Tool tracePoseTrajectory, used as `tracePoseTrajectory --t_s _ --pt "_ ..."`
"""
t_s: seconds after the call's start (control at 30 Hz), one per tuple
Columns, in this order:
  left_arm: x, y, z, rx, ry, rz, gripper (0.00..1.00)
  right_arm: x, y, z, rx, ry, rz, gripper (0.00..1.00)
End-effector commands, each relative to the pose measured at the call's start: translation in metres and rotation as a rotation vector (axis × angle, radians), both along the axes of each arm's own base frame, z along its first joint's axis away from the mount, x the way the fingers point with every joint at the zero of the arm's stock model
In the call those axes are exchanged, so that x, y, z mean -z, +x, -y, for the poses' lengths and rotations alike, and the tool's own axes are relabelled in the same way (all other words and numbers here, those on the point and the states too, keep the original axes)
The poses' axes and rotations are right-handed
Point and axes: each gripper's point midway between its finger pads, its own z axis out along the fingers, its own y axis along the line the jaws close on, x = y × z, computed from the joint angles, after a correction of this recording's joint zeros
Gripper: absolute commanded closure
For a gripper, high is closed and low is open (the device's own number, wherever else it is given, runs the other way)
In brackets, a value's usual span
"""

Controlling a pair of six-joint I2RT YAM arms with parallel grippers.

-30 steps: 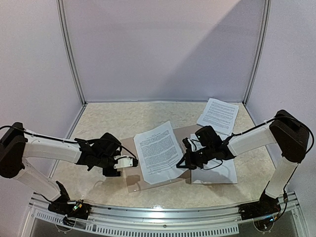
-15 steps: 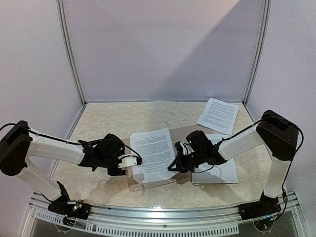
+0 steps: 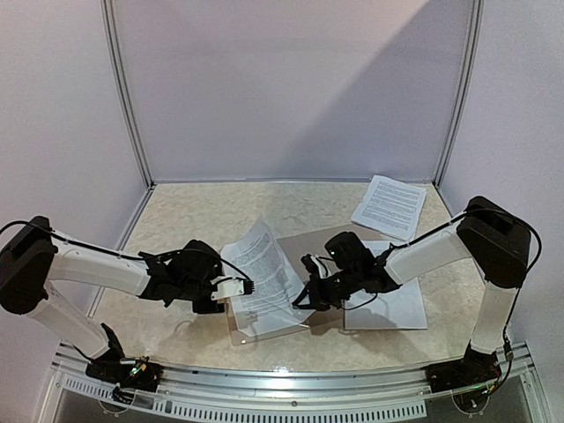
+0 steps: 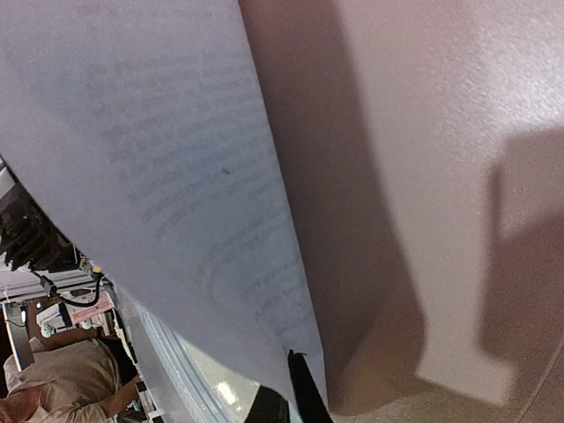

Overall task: Put the files into the folder
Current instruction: Insert the folder to form pockets on the folder.

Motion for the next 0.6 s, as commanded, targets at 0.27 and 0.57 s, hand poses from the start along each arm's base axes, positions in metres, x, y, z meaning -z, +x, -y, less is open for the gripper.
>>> tracePoseTrajectory --t_s 0.27,0.57 --pt "0.030 -0.039 -0.029 0.024 0.115 -0.144 0.37 0.001 0.005 0.035 0.107 -0.205 0.011 0.75" --pt "0.018 -0.082 -0.020 0.139 0.068 -0.221 0.36 0.009 -0.004 0.036 0.088 -0.193 -0.030 0.83"
